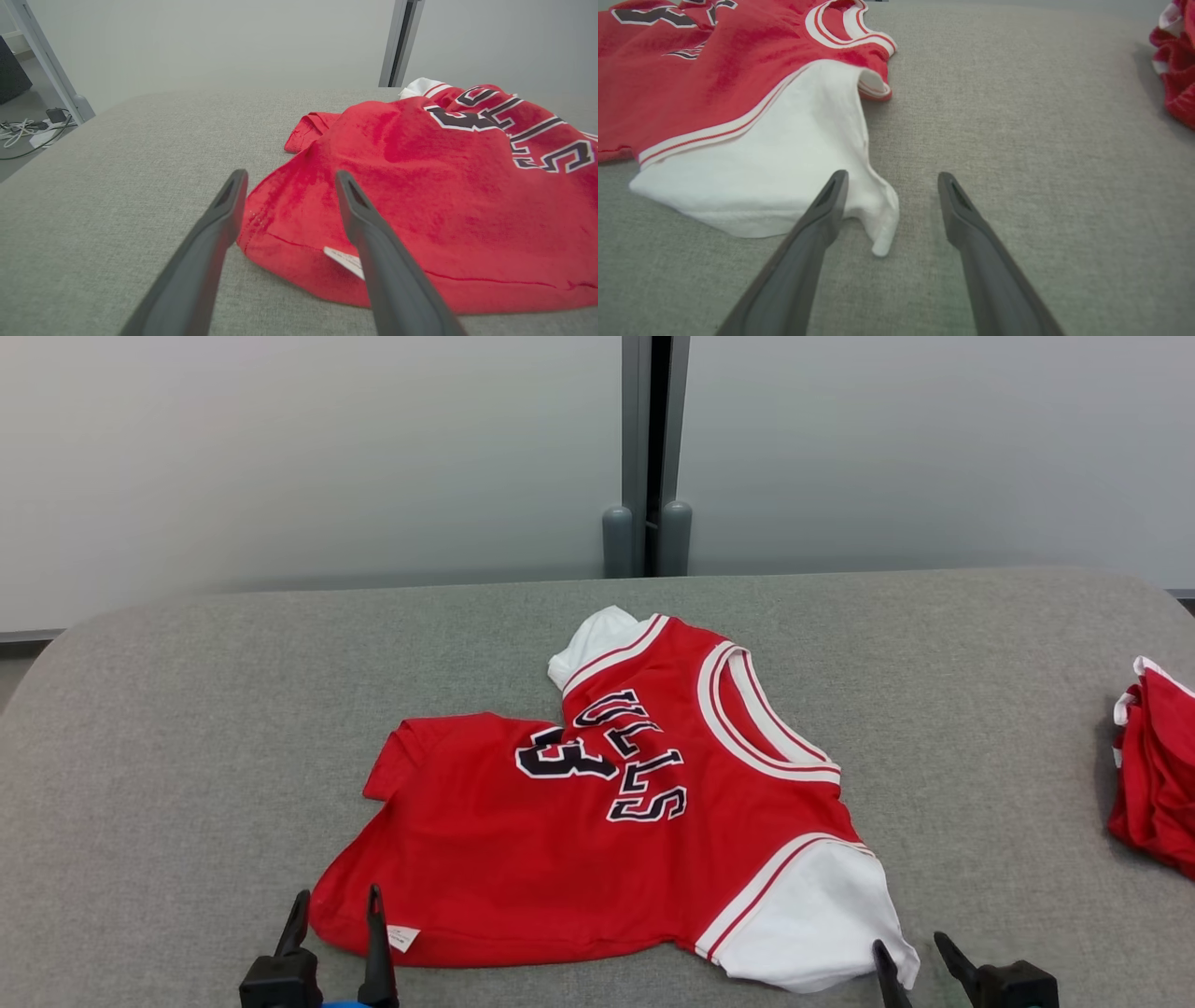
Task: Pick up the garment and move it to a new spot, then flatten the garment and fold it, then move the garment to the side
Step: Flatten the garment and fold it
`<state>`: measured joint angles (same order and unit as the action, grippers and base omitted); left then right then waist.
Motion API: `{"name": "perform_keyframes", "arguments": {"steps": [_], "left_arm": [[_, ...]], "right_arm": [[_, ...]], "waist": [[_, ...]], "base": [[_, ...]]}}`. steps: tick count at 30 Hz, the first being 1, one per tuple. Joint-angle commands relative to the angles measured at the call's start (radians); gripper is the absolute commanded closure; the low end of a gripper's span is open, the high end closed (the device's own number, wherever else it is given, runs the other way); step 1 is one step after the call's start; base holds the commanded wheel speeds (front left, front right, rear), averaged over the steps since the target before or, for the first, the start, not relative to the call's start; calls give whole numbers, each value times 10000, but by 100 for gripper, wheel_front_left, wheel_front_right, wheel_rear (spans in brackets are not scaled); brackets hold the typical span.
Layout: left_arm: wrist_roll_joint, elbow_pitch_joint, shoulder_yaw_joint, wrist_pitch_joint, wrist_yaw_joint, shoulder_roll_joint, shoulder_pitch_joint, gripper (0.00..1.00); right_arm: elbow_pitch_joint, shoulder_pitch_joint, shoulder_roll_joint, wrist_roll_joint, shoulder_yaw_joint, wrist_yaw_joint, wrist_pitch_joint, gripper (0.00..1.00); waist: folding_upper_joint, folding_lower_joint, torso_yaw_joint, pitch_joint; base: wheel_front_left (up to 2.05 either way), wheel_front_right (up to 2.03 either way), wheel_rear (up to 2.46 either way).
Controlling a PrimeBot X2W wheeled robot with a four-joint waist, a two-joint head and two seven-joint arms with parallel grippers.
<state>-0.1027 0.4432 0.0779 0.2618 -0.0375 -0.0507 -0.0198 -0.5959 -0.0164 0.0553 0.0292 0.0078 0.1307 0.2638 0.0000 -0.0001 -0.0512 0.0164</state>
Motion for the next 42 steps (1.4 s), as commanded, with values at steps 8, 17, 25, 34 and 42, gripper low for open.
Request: {"name": "perform_keyframes", "arguments": {"steps": [8, 17, 25, 34, 42], "left_arm": [[-46, 26, -9, 45, 43, -2, -113, 0], [-90, 81, -2, 45, 55, -1, 97, 0], [-305, 277, -134, 45, 86, 0, -122, 0], [-863, 769, 605, 43, 891, -9, -170, 0], [-1087, 1565, 769, 45, 903, -3, 200, 0]], "right_arm": [[-452, -232, -27, 212, 50, 1, 5, 35], [-884, -373, 34, 509, 59, -1, 1, 100], [160, 132, 675, 1054, -744, -1, 4, 100], [407, 198, 691, 1166, -788, -1, 4, 100], [497, 45, 617, 1187, -581, -1, 5, 100]], "waist": [[0, 1, -7, 68], [0, 1, 14, 144], [0, 1, -80, 123], [0, 1, -198, 131], [0, 1, -271, 230]], "base": [[0, 0, 0], [0, 0, 0], [0, 0, 0], [0, 0, 0], [0, 0, 0]]}}
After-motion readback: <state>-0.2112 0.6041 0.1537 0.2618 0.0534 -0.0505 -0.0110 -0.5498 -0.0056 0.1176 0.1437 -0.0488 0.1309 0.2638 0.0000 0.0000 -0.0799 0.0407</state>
